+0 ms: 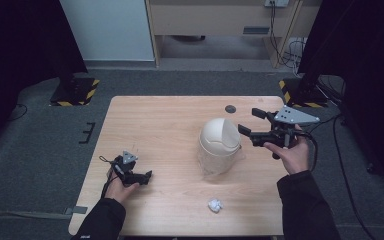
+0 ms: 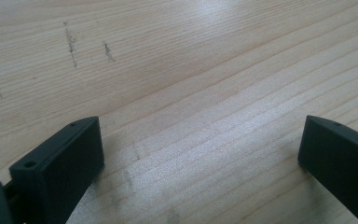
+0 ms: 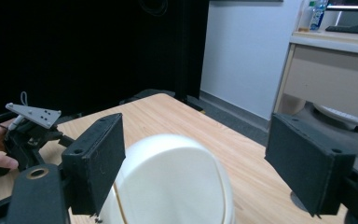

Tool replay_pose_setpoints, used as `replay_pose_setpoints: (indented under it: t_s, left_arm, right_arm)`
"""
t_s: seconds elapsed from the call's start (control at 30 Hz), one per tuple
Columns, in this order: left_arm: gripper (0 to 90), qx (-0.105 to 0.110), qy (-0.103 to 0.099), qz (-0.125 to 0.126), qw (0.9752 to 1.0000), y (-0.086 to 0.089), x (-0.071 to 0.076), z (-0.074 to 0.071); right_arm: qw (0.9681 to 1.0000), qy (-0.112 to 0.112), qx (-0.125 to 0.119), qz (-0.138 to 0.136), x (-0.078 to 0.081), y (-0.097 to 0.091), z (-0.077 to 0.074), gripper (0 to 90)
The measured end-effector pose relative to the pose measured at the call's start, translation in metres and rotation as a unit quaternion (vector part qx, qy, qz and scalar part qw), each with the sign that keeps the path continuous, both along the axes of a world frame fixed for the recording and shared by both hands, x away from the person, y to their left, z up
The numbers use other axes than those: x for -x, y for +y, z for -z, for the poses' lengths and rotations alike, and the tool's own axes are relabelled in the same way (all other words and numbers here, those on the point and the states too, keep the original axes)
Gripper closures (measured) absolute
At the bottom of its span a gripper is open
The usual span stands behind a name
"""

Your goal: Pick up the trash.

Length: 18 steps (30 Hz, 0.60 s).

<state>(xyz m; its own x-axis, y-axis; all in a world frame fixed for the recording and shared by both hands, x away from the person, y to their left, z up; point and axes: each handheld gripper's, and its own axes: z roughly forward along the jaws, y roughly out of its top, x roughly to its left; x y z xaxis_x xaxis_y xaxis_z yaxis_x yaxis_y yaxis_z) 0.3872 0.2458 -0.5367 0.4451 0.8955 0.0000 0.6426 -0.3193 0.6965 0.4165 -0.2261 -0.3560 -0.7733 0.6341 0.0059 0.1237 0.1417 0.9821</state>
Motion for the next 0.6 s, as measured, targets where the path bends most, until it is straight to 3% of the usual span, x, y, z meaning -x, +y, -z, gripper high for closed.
replay_pose_setpoints:
  t_s: [0.3,0.6]
  left_arm:
    - [0.0,0.000,0.001,0.000,1.0000,0.000,0.000,0.000]
    - [0.0,0.000,0.000,0.000,1.0000,0.000,0.000,0.000]
  right_arm:
    - [0.9992,0.033,0.021,-0.011,-0.003,0.012,0.023,20.7]
    - [0.9958,0.052,0.066,-0.037,0.002,0.030,0.039,21.5]
